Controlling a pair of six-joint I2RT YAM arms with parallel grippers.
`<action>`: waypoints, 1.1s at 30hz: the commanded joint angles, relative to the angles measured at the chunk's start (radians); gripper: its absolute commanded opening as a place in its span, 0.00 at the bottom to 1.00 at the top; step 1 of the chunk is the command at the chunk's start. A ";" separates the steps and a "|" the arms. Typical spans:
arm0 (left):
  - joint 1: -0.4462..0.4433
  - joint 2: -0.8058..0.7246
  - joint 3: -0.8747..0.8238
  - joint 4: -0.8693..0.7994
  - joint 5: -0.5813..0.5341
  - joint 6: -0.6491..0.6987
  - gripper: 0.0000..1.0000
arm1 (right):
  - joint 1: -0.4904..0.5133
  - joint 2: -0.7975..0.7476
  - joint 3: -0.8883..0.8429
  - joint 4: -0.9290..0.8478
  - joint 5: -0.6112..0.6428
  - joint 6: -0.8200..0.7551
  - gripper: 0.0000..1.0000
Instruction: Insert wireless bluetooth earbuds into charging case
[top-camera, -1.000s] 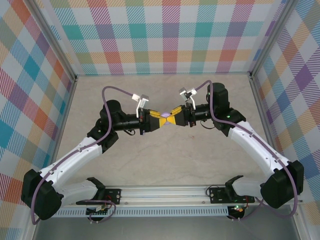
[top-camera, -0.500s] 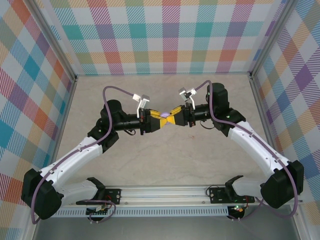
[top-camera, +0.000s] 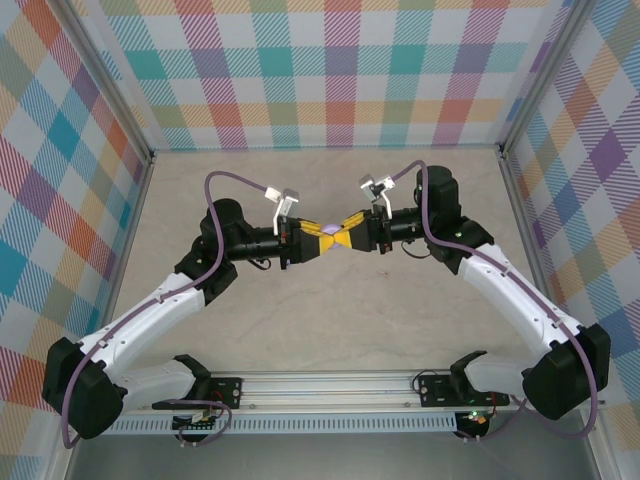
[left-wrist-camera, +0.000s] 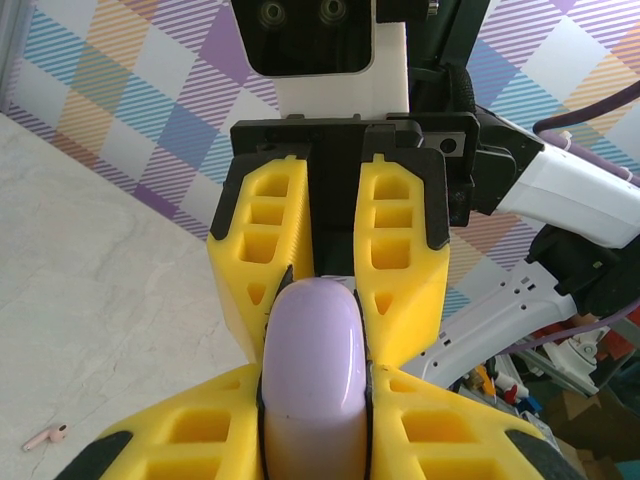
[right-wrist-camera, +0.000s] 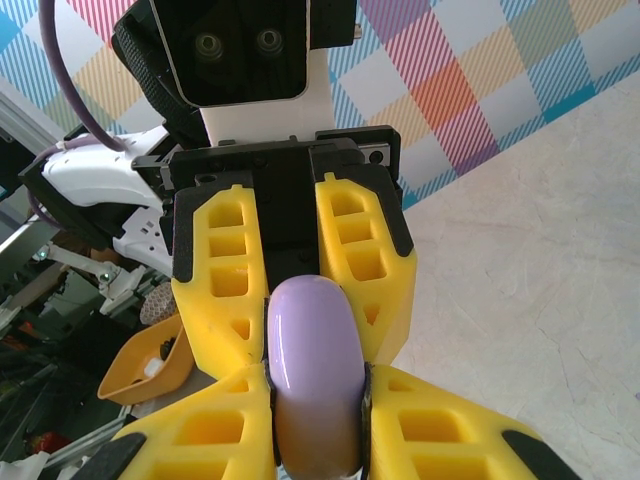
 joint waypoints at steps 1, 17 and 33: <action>-0.025 0.002 0.035 -0.037 0.004 0.039 0.18 | 0.015 -0.018 0.039 -0.041 0.040 -0.039 0.24; -0.029 -0.059 0.000 -0.028 -0.113 0.419 0.12 | 0.022 -0.088 0.102 -0.308 0.209 -0.176 0.54; -0.038 -0.073 0.015 -0.065 -0.053 0.494 0.12 | 0.065 -0.051 0.175 -0.385 0.261 -0.223 0.58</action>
